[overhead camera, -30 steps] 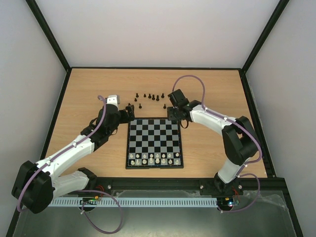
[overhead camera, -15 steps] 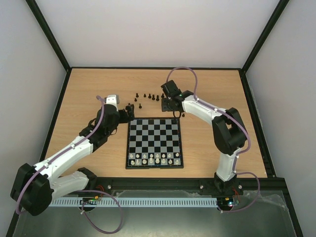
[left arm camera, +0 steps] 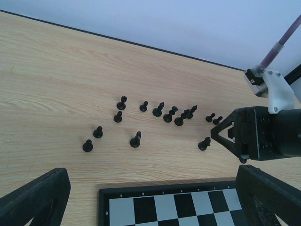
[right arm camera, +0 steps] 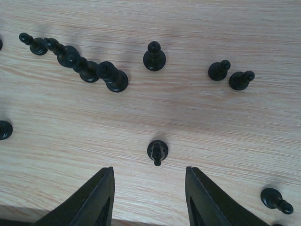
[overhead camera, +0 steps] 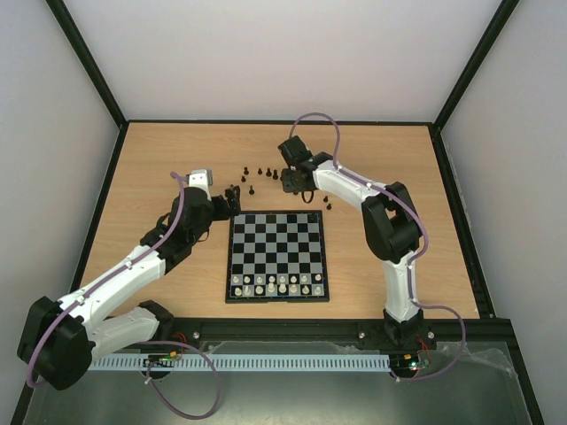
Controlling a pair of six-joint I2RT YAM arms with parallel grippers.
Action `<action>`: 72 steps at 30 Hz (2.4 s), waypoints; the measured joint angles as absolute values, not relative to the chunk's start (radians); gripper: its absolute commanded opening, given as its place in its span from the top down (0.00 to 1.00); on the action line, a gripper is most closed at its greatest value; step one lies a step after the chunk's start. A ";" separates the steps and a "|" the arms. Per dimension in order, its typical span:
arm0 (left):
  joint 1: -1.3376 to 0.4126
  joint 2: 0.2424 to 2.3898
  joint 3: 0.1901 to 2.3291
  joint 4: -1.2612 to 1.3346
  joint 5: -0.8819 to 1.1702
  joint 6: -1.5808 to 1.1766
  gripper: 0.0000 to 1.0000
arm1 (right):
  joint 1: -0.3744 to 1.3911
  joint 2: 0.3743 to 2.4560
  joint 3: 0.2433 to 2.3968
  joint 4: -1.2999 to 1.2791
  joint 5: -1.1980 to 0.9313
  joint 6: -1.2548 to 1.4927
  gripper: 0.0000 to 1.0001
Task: Set up the chess pieces on the board
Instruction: Pick up the chess piece at the center of the board.
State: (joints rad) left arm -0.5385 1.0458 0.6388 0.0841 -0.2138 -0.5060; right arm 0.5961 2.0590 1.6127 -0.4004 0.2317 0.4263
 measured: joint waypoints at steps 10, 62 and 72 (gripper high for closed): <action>-0.538 1.045 0.639 0.084 -0.214 -0.506 0.01 | 0.596 2.142 1.680 -0.430 0.238 0.426 0.65; -0.538 1.045 0.639 0.084 -0.214 -0.506 0.01 | 0.593 2.110 1.637 -0.463 0.278 0.428 0.95; -0.538 1.045 0.639 0.084 -0.214 -0.506 0.01 | 0.605 1.944 1.486 -0.435 0.274 0.447 0.94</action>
